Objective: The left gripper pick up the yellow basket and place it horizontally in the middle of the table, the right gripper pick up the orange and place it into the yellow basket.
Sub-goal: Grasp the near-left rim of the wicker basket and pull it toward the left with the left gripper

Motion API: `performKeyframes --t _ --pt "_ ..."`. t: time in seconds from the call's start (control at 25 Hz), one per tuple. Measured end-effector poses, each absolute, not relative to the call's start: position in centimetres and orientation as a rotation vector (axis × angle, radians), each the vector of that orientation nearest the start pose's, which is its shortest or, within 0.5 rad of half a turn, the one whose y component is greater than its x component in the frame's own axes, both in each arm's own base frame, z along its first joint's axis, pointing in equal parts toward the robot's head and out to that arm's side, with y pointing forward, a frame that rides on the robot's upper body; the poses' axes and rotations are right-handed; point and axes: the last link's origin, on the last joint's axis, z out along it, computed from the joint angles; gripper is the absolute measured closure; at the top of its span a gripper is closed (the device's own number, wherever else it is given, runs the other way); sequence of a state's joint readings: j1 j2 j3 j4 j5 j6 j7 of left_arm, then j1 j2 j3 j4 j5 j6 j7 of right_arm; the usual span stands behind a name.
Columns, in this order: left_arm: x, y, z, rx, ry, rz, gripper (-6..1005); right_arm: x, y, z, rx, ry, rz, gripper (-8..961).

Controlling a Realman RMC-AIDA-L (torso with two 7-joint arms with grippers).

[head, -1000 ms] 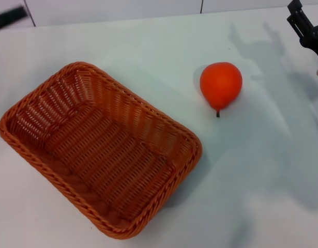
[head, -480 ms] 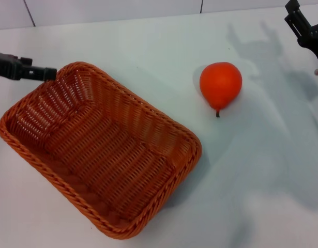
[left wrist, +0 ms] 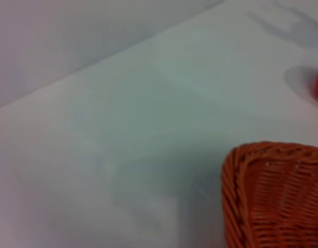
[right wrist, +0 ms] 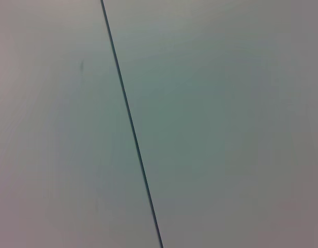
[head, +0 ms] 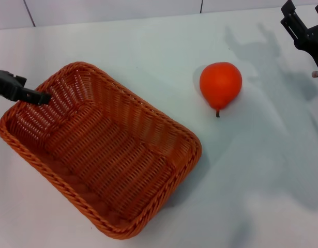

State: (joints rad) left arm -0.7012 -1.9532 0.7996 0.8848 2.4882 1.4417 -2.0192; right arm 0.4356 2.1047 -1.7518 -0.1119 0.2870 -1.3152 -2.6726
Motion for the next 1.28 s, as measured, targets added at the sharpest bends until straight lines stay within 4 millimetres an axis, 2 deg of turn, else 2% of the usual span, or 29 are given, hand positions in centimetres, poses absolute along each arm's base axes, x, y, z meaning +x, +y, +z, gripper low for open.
performKeyframes --t 0.4,0.88,1.08,1.2,1.28 --pt "-26.1 39.4 5.3 -2.602 -0.939 0.178 122 31.4 32.7 0.1 -0.676 -1.621 -1.409 8" --pt "-26.2 39.2 4.8 -2.579 -0.900 0.245 136 31.5 32.7 0.1 -0.678 -1.622 -1.410 8" --pt "-26.1 39.1 4.6 -2.572 -0.907 0.257 342 31.5 32.7 0.1 -0.677 -1.622 -1.409 8" --pt "-26.0 39.1 4.3 -2.566 -0.902 0.277 591 31.4 32.8 0.1 -0.677 -1.623 -1.408 8" --pt "-25.9 39.1 4.1 -2.562 -0.893 0.283 655 31.5 32.8 0.0 -0.681 -1.625 -1.409 8"
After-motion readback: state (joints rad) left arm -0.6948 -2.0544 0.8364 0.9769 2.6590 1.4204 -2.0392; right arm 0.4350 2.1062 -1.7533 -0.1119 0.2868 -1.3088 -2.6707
